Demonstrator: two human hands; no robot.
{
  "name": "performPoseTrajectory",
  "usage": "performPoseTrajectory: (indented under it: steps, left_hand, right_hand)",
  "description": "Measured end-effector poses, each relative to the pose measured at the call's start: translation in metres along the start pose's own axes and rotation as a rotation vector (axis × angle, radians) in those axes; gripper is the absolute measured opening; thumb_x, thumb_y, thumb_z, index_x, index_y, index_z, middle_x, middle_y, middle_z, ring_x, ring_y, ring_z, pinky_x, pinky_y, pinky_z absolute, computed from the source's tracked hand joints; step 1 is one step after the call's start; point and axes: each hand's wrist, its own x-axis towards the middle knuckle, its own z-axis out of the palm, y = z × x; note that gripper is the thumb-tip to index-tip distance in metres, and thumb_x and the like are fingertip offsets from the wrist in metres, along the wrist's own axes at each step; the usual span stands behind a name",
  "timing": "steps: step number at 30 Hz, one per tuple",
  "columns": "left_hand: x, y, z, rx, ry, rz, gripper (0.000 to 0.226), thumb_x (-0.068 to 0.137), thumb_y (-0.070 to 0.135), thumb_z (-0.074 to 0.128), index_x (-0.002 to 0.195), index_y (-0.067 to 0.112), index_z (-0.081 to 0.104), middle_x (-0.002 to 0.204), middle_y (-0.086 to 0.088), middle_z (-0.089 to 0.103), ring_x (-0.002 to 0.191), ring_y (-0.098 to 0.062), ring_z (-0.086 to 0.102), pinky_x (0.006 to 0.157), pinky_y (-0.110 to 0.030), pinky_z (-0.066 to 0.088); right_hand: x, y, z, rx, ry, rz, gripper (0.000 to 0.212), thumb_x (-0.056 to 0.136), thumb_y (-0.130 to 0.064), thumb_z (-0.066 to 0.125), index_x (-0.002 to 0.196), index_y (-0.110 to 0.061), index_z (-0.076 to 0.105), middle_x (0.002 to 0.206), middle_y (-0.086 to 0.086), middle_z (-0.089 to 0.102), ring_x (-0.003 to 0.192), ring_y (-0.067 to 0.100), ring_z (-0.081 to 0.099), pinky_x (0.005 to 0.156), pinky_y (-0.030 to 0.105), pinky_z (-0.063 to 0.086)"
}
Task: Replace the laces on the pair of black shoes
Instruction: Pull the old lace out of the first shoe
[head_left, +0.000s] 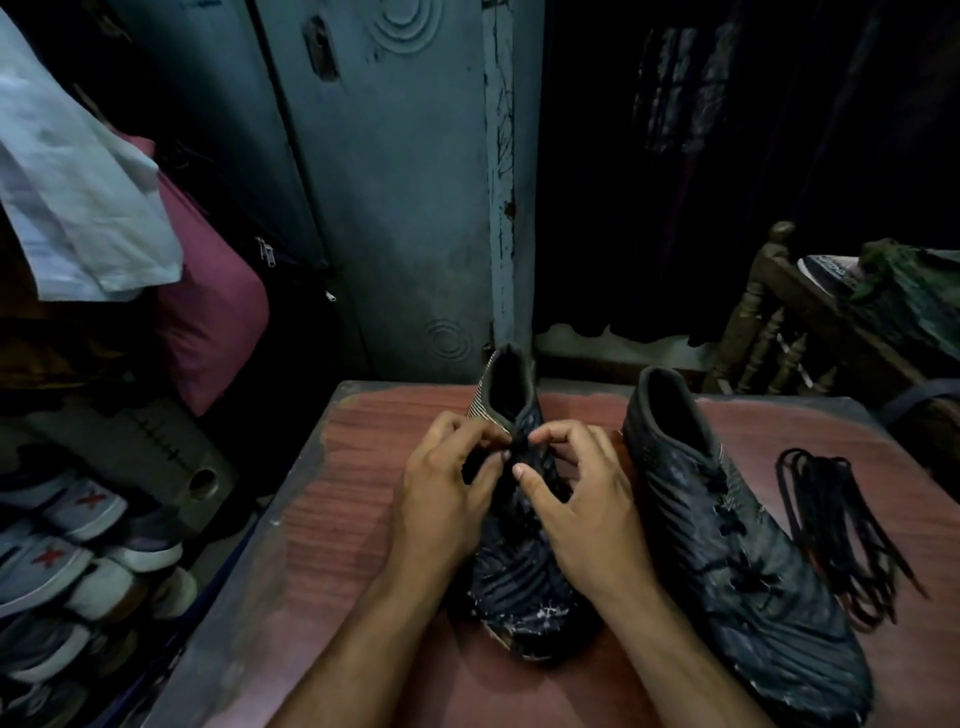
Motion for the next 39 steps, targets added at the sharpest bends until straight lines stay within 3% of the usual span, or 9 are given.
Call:
performPoseTrajectory:
  steps: [6, 12, 15, 18, 21, 26, 31, 37, 39]
  left_hand:
    - [-0.003, 0.016, -0.005, -0.159, -0.018, 0.029, 0.004, 0.093, 0.016, 0.063, 0.095, 0.019, 0.064, 0.094, 0.011, 0.061, 0.094, -0.010, 0.062, 0.080, -0.020, 0.048]
    - [-0.009, 0.023, -0.003, -0.236, -0.104, 0.024, 0.009, 0.080, 0.015, 0.075, 0.085, 0.023, 0.072, 0.086, 0.010, 0.064, 0.085, -0.011, 0.065, 0.078, -0.018, 0.047]
    - [-0.010, 0.026, -0.002, -0.287, -0.130, 0.005, 0.013, 0.080, 0.015, 0.075, 0.089, 0.024, 0.076, 0.088, 0.007, 0.064, 0.088, -0.012, 0.065, 0.079, -0.015, 0.046]
    - [-0.010, 0.024, -0.001, -0.290, -0.090, -0.008, 0.019, 0.081, 0.006, 0.065, 0.094, 0.018, 0.072, 0.094, 0.006, 0.065, 0.095, -0.014, 0.065, 0.085, -0.023, 0.050]
    - [-0.008, 0.012, 0.004, -0.217, -0.006, -0.115, 0.018, 0.083, 0.012, 0.067, 0.098, 0.022, 0.069, 0.097, 0.009, 0.066, 0.096, -0.009, 0.065, 0.088, -0.033, 0.054]
    - [-0.007, 0.011, 0.005, -0.108, 0.028, -0.122, 0.024, 0.086, 0.016, 0.078, 0.106, 0.028, 0.073, 0.098, 0.013, 0.064, 0.095, -0.001, 0.063, 0.085, -0.021, 0.051]
    - [-0.006, 0.014, 0.002, -0.134, 0.070, -0.132, 0.019, 0.088, 0.014, 0.077, 0.102, 0.026, 0.076, 0.096, 0.014, 0.067, 0.094, 0.004, 0.064, 0.080, -0.007, 0.044]
    - [-0.006, 0.014, 0.001, -0.237, 0.058, -0.143, 0.003, 0.089, 0.020, 0.074, 0.087, 0.022, 0.073, 0.087, 0.010, 0.067, 0.086, -0.008, 0.066, 0.077, -0.025, 0.052]
    - [-0.005, 0.016, 0.000, -0.308, 0.008, -0.137, 0.008, 0.085, 0.025, 0.075, 0.081, 0.020, 0.071, 0.082, 0.007, 0.066, 0.078, -0.008, 0.063, 0.072, -0.023, 0.048]
  right_hand:
    - [0.000, -0.004, -0.003, -0.011, -0.025, -0.012, 0.037, 0.089, -0.017, 0.074, 0.122, -0.032, 0.064, 0.111, -0.016, 0.051, 0.106, -0.009, 0.054, 0.090, 0.004, 0.040]
    - [-0.001, -0.004, -0.006, -0.112, -0.012, -0.071, 0.044, 0.079, -0.004, 0.074, 0.116, -0.026, 0.069, 0.118, -0.010, 0.045, 0.114, 0.007, 0.053, 0.101, 0.022, 0.046]
    - [0.001, -0.005, -0.008, -0.112, 0.001, -0.093, 0.036, 0.077, 0.000, 0.071, 0.104, -0.023, 0.072, 0.112, -0.010, 0.048, 0.106, 0.006, 0.056, 0.093, 0.028, 0.051]
    - [0.003, -0.002, -0.007, -0.054, 0.073, -0.110, 0.010, 0.089, -0.010, 0.072, 0.094, -0.018, 0.071, 0.105, -0.008, 0.053, 0.098, 0.005, 0.060, 0.086, 0.035, 0.054]
    - [0.005, 0.001, -0.005, -0.010, 0.103, -0.111, 0.003, 0.093, -0.014, 0.071, 0.093, -0.016, 0.071, 0.105, -0.008, 0.059, 0.104, 0.004, 0.061, 0.091, 0.034, 0.054]
    - [0.005, -0.003, -0.004, 0.113, -0.015, -0.002, 0.009, 0.091, -0.019, 0.074, 0.088, -0.027, 0.073, 0.115, -0.012, 0.059, 0.116, -0.003, 0.056, 0.100, 0.018, 0.043]
    - [0.007, -0.001, -0.002, 0.294, -0.080, 0.065, 0.001, 0.085, -0.032, 0.076, 0.084, -0.033, 0.075, 0.122, -0.015, 0.061, 0.121, 0.000, 0.057, 0.105, 0.029, 0.045]
    - [0.007, -0.001, 0.001, 0.344, -0.017, 0.095, 0.025, 0.077, -0.054, 0.069, 0.081, -0.029, 0.075, 0.117, -0.013, 0.063, 0.115, 0.003, 0.061, 0.101, 0.029, 0.048]
    - [0.008, -0.002, 0.001, 0.345, 0.012, 0.109, 0.029, 0.082, -0.054, 0.067, 0.080, -0.026, 0.076, 0.114, -0.010, 0.065, 0.110, 0.002, 0.063, 0.098, 0.026, 0.048]
